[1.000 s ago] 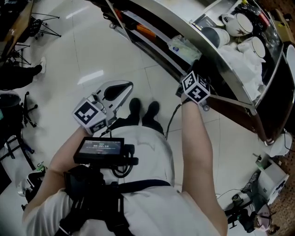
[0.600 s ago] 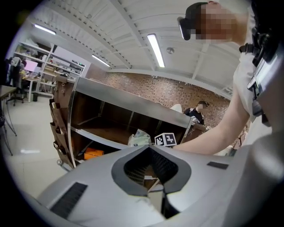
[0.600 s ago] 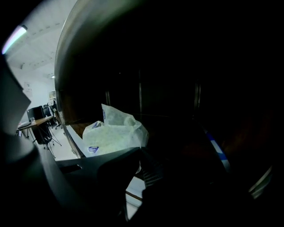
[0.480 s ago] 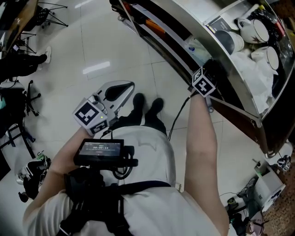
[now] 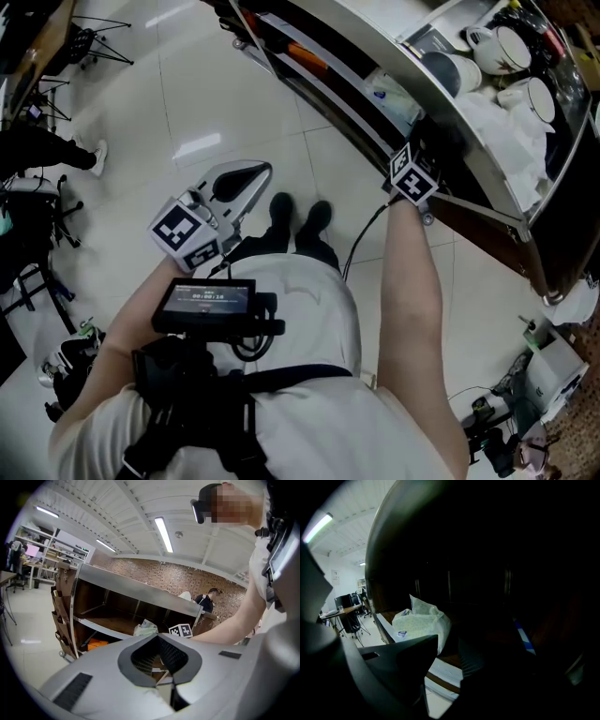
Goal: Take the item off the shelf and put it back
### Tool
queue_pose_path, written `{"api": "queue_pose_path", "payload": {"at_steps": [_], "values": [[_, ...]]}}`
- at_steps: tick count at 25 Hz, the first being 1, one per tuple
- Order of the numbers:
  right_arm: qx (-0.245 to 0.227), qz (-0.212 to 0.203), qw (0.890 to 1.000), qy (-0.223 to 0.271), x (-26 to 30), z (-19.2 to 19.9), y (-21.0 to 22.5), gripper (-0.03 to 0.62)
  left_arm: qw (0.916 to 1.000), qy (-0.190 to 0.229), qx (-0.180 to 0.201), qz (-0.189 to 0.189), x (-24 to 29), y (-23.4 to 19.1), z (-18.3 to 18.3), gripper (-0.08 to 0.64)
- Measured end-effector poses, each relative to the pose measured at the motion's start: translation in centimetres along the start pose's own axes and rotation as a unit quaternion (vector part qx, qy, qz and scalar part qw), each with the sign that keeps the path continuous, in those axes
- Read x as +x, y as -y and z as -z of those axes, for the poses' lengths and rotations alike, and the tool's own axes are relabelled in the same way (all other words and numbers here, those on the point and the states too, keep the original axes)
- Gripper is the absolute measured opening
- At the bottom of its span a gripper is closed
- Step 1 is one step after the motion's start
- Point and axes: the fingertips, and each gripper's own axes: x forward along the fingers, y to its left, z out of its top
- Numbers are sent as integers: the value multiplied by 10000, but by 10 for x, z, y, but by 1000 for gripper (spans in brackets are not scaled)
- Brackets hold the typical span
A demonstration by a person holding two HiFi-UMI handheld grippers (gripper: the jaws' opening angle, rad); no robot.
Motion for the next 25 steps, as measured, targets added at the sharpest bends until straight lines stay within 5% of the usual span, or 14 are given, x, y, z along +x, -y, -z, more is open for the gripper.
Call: {"api": "queue_pose_path", "payload": {"at_steps": [4, 10, 17, 25], "values": [[105, -367, 9991, 205, -26, -13, -12, 142, 9999, 116, 14, 51, 5, -4, -9, 6], [57, -966, 9946, 369, -80, -25, -46, 7, 9996, 194, 108, 200, 6, -1, -16, 6], [206, -2156, 9747, 554, -151, -47, -113, 3, 9984, 309, 267, 403, 4, 11, -25, 6], [162, -2847, 9544, 889, -216, -89, -141, 2, 9969, 354, 459, 539, -1, 27, -36, 6]]}}
